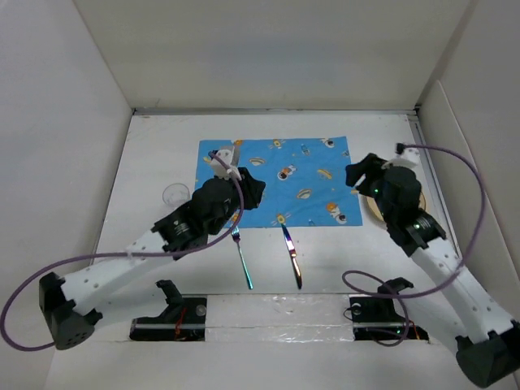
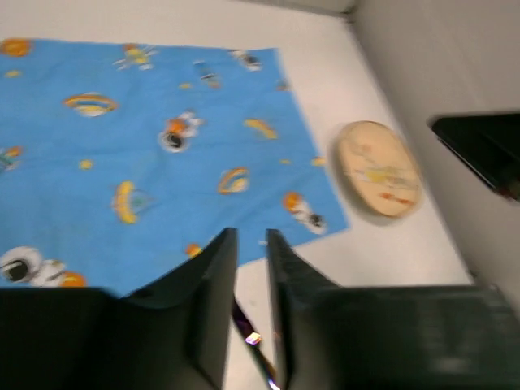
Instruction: Set the dinner table for one person
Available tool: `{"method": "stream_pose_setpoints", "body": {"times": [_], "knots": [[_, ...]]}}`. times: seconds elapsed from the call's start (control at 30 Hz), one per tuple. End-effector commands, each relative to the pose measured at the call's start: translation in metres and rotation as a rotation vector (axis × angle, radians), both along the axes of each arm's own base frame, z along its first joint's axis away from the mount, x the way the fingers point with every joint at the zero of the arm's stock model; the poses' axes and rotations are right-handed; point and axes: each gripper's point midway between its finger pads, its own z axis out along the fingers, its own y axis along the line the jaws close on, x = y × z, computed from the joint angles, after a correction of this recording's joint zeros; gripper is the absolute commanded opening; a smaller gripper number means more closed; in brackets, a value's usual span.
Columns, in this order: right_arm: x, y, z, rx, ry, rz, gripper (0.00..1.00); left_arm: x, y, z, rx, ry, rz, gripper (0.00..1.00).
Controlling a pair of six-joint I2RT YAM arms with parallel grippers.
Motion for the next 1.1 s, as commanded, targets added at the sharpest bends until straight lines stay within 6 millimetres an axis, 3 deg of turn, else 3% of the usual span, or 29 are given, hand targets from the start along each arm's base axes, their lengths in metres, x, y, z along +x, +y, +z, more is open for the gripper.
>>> {"method": "stream_pose_setpoints", "body": {"times": [0.0,0.1,0.17,0.27,0.33,0.37,0.43,0.47,0.57,0.67,0.93,1.07], "knots": [[-0.023,-0.072,-0.002,0.063,-0.013,-0.287,0.71,-0.04,-0.005,0.037,-0.058,-0.105,-0.106,0.14],[-0.05,-0.13,-0.001,0.117,-0.07,-0.529,0.83,-0.078,0.007,0.053,-0.133,-0.138,-0.177,0.1],[-0.06,-0.149,-0.022,0.109,-0.044,-0.597,0.85,-0.094,0.03,0.063,-0.178,-0.157,-0.182,0.13],[-0.065,-0.18,-0.055,0.1,0.029,-0.722,0.85,-0.106,0.067,0.074,-0.248,-0.186,-0.145,0.26],[-0.068,-0.209,-0.09,0.077,0.152,-0.835,0.85,-0.116,0.077,0.085,-0.316,-0.201,-0.161,0.34],[-0.069,-0.213,-0.102,0.092,0.206,-0.835,0.85,-0.126,0.083,0.096,-0.368,-0.219,-0.203,0.4],[-0.07,-0.23,-0.116,0.102,0.268,-0.879,0.85,-0.137,0.087,0.106,-0.404,-0.239,-0.255,0.42],[-0.072,-0.247,-0.127,0.12,0.306,-0.927,0.85,-0.142,0.092,0.109,-0.405,-0.243,-0.274,0.45],[-0.075,-0.267,-0.151,0.189,0.38,-0.989,0.85,-0.133,0.104,0.092,-0.329,-0.209,-0.198,0.48],[-0.069,-0.27,-0.166,0.233,0.421,-0.981,0.84,-0.131,0.109,0.081,-0.301,-0.193,-0.175,0.53],[-0.049,-0.254,-0.197,0.339,0.486,-0.872,0.79,-0.132,0.129,0.081,-0.33,-0.223,-0.135,0.56],[-0.032,-0.252,-0.194,0.366,0.459,-0.819,0.75,-0.13,0.125,0.077,-0.305,-0.211,-0.13,0.56]]}}
